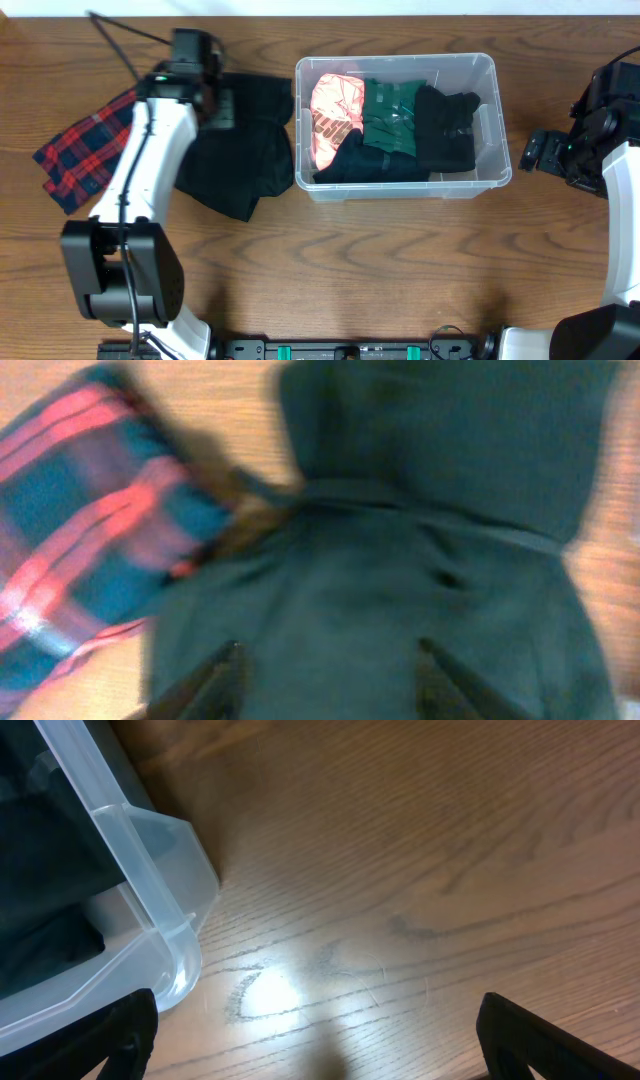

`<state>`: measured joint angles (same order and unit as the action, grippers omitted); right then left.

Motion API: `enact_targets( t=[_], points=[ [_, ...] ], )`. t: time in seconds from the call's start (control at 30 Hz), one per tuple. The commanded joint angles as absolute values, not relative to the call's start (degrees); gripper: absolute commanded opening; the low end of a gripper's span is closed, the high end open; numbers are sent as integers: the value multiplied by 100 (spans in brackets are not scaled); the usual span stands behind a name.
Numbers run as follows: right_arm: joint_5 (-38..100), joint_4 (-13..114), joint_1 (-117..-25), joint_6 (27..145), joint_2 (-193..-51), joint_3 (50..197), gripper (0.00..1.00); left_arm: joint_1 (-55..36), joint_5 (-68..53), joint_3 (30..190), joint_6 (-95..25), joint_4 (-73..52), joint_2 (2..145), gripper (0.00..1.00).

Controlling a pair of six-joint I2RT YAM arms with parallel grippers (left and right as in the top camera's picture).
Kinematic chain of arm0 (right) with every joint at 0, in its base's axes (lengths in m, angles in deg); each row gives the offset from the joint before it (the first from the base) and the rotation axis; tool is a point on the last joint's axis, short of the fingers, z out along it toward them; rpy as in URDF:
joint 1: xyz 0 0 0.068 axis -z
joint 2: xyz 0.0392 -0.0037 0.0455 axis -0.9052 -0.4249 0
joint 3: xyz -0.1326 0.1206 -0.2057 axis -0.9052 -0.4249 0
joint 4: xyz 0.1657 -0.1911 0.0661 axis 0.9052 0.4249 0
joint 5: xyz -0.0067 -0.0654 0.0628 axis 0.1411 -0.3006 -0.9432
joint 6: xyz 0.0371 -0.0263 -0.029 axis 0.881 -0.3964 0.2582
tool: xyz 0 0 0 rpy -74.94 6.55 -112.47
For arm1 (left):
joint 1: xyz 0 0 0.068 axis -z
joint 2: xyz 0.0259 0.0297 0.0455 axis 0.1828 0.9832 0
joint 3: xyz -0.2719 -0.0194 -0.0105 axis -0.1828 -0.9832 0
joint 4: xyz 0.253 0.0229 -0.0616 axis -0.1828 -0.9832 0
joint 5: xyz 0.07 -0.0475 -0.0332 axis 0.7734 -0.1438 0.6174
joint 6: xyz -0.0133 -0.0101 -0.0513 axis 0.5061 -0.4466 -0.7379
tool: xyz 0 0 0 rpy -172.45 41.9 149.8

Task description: Pack container

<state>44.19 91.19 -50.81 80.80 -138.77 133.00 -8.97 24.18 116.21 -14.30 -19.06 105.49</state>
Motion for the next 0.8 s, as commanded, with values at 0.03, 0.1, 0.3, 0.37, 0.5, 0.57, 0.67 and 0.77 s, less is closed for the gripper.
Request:
enact_targets(
  t=[0.03,0.1,0.3,0.37,0.5,0.57,0.67,0.77],
  points=[
    [4496,9116,-5066,8139,-13820,13357,99,-1347,2632,11774,-1010,-1899,10505,72],
    [4496,9116,-5066,8139,-13820,13357,99,-1526,2628,11774,-901,-1901,10505,74],
    [4496,9116,-5066,8139,-13820,13357,99,-1773,2328,11509,-344,-1823,10514,74],
    [4496,9116,-5066,8139,-13820,13357,99,-1786,2331,11383,-341,-1744,10518,74],
    [4496,9116,-5066,8139,-13820,13357,99,-1786,2324,11048,-311,-1482,10522,74],
    [4496,9116,-5066,8139,-13820,13357,99,-1786,2204,10871,-313,-1447,10527,73],
    [4496,9116,-5066,8139,-13820,13357,99,-1789,2186,10618,-331,-1401,10527,73],
    [4496,9116,-5066,8139,-13820,13357,99,-1839,2189,10541,-523,-1292,10527,70]
  ],
)
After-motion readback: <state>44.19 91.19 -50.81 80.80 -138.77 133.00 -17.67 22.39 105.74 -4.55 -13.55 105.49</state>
